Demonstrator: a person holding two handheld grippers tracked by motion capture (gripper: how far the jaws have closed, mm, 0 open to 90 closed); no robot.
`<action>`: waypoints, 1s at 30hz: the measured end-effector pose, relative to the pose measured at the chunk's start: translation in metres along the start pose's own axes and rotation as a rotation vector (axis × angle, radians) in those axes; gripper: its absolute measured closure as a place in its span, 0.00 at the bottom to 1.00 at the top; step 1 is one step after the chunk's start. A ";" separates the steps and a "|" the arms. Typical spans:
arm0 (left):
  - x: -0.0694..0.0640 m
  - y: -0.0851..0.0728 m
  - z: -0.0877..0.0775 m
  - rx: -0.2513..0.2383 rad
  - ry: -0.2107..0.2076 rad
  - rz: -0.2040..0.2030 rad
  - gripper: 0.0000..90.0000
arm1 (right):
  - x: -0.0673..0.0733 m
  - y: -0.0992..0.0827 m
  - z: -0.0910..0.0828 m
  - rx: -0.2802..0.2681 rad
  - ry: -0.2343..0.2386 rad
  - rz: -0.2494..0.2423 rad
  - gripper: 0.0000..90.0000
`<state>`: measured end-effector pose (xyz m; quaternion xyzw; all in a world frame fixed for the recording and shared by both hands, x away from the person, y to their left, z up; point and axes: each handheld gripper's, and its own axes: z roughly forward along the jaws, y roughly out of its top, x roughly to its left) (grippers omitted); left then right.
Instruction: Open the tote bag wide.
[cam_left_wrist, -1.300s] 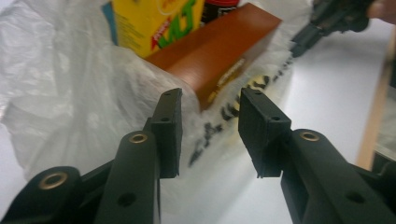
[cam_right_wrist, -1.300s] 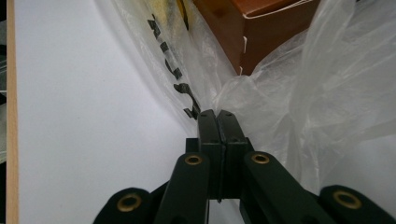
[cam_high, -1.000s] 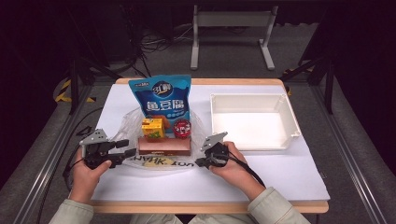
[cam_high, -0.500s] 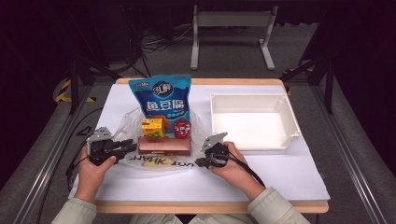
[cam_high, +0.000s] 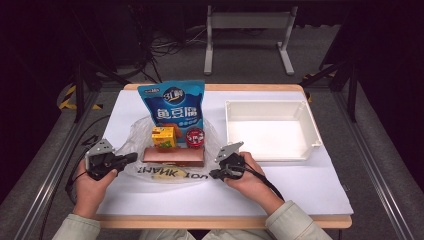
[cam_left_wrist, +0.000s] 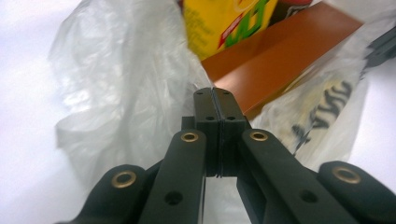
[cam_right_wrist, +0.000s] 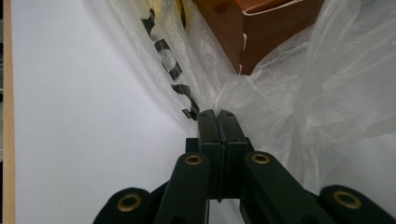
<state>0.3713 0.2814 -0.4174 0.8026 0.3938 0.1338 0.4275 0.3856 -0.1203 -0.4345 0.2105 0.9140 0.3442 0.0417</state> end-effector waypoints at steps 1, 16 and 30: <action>0.001 -0.002 0.001 0.007 0.002 -0.013 1.00 | 0.000 0.000 0.000 0.002 0.000 0.000 1.00; 0.016 -0.020 0.018 0.133 0.012 -0.060 1.00 | -0.001 -0.010 -0.010 0.020 -0.010 0.015 1.00; 0.016 -0.026 0.017 0.103 -0.046 -0.057 0.86 | -0.006 -0.028 -0.030 0.033 -0.041 0.051 1.00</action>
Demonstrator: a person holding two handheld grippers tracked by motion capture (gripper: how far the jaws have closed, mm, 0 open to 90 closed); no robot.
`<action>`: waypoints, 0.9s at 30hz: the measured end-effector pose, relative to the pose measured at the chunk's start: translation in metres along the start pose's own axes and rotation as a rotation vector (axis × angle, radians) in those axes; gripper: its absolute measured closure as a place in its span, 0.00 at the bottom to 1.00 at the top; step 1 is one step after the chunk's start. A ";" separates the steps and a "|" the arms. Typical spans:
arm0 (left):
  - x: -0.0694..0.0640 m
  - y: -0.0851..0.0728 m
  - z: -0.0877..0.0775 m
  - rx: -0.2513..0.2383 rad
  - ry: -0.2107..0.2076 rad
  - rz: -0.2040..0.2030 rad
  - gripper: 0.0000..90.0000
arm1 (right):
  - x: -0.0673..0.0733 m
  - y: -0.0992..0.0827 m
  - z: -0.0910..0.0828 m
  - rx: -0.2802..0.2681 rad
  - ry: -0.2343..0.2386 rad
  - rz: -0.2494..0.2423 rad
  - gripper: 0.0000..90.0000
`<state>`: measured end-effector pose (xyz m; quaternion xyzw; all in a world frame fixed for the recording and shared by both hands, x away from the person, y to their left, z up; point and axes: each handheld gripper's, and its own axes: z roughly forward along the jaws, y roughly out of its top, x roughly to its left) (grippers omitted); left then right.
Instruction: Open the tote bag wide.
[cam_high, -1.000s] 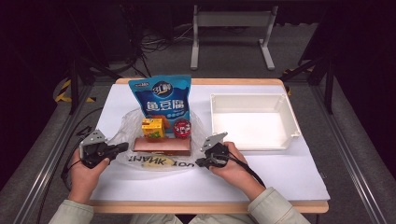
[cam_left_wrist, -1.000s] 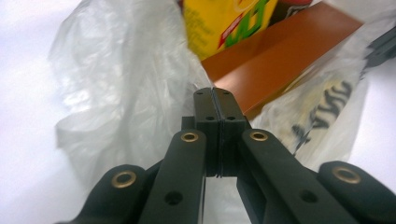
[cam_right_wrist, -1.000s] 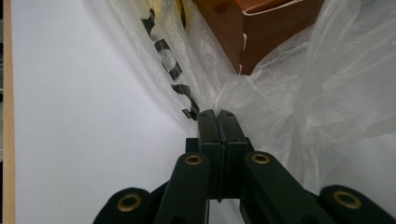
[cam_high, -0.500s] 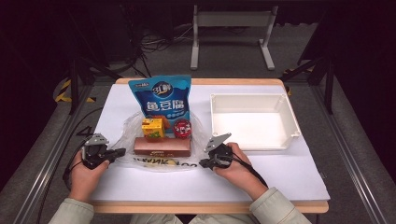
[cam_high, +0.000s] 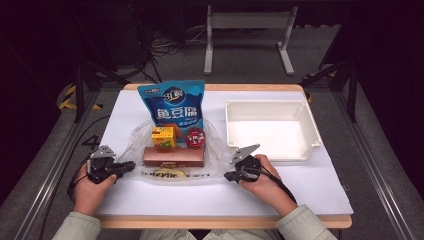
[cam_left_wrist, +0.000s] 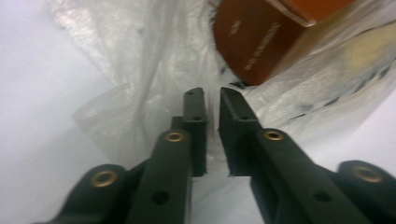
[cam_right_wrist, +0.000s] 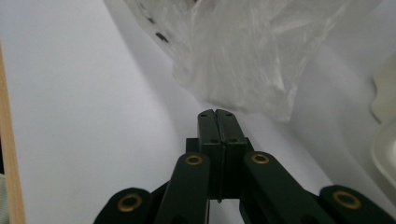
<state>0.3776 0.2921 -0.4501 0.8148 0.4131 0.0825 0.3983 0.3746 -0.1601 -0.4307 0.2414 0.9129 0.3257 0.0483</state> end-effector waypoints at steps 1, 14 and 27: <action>0.000 0.000 0.000 0.000 0.000 0.000 0.82 | 0.000 0.000 0.000 0.000 0.000 0.000 1.00; -0.013 0.009 -0.030 -0.200 -0.082 0.071 0.60 | 0.006 0.015 -0.027 -0.133 0.007 -0.015 1.00; -0.021 0.011 -0.048 -0.344 -0.113 0.081 0.57 | 0.009 0.035 -0.052 -0.309 0.068 -0.018 0.83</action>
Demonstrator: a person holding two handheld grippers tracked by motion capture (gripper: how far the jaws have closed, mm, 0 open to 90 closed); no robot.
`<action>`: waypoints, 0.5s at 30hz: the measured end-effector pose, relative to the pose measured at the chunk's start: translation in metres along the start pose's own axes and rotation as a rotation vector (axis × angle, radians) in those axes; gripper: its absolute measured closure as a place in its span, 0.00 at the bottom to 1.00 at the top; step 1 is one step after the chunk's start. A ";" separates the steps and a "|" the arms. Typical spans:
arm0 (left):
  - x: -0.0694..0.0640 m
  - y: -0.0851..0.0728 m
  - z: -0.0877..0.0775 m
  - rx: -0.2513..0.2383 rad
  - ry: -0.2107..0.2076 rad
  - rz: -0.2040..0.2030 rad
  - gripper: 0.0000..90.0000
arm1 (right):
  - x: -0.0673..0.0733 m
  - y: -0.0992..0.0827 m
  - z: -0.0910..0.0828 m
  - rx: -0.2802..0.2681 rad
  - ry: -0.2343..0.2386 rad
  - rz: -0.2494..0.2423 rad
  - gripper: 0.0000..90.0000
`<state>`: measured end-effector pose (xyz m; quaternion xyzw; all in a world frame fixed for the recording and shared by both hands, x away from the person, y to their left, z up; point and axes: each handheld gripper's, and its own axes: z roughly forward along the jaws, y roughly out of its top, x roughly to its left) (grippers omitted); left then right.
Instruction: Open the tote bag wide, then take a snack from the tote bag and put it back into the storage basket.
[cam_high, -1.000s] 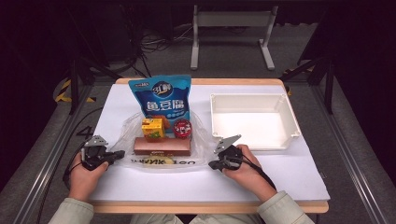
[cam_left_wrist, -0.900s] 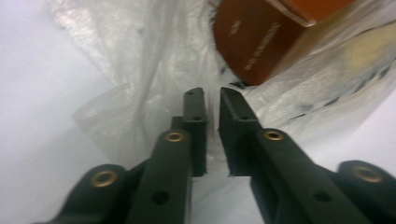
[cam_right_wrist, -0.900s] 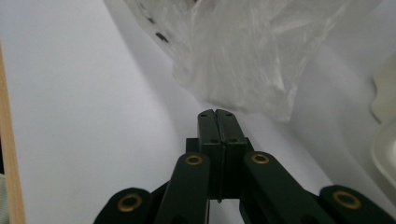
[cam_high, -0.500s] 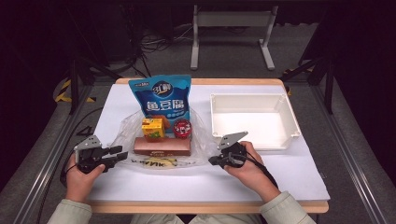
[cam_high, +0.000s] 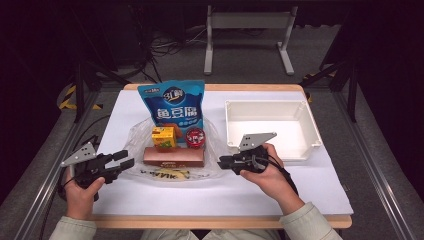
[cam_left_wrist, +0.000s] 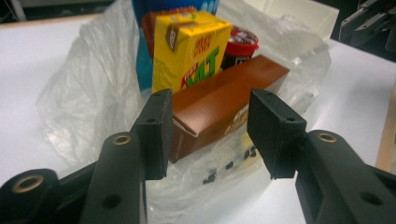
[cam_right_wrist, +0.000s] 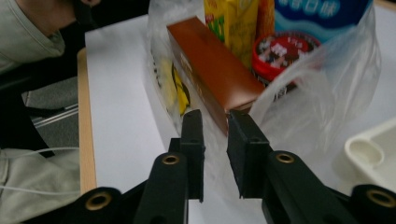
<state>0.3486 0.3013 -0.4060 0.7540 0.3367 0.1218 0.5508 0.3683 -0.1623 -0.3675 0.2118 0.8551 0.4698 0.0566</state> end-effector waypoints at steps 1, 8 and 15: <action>-0.001 0.001 -0.001 -0.006 0.006 -0.007 0.57 | 0.000 0.003 -0.001 -0.016 0.001 -0.006 0.81; -0.002 0.003 -0.004 0.008 0.066 0.006 0.53 | -0.001 0.023 -0.001 -0.084 0.005 -0.012 0.68; -0.002 0.003 -0.006 0.044 0.082 0.025 0.51 | -0.005 0.039 0.002 -0.100 0.017 -0.008 0.65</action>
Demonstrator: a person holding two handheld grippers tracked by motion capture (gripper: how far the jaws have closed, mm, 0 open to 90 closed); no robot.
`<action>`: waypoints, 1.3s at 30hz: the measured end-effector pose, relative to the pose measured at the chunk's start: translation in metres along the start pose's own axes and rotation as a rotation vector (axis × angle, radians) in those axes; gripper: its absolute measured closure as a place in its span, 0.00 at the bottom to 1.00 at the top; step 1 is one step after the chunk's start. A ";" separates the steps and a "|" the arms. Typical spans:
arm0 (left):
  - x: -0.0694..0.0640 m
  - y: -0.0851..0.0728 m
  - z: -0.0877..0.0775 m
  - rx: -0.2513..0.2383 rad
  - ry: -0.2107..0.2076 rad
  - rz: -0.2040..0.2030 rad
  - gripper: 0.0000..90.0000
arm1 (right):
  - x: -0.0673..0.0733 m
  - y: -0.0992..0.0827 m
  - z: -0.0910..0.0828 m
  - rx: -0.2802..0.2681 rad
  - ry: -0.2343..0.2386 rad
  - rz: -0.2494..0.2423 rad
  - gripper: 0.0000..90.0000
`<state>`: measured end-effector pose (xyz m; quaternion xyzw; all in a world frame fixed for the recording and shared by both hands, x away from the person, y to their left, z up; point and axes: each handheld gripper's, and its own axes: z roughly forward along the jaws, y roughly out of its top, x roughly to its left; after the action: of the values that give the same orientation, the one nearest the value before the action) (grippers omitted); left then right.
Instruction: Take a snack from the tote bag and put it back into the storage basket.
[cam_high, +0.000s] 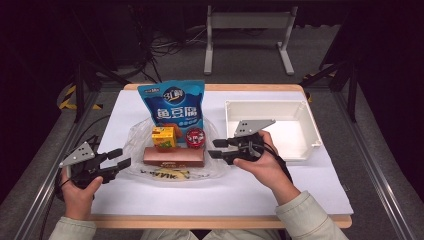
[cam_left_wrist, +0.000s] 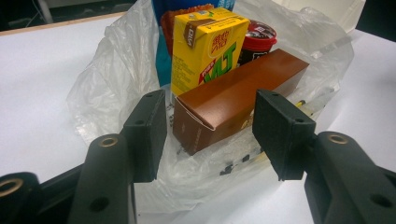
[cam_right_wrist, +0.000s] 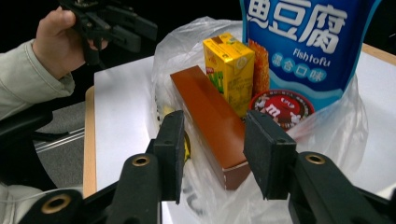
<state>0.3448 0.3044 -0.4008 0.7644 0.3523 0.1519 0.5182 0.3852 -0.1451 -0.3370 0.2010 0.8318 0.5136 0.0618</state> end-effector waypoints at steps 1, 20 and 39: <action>0.001 0.000 0.000 -0.004 0.003 0.000 0.50 | -0.001 0.002 0.001 0.001 0.001 0.000 0.65; -0.002 -0.004 -0.001 0.008 -0.033 0.007 0.26 | -0.011 0.039 0.036 0.180 0.045 -0.103 0.65; -0.005 -0.013 0.000 0.010 -0.005 0.023 0.20 | -0.010 0.078 0.076 0.377 0.082 -0.232 0.54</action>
<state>0.3363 0.3042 -0.4118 0.7714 0.3430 0.1543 0.5133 0.4388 -0.0549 -0.3046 0.0910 0.9324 0.3464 0.0478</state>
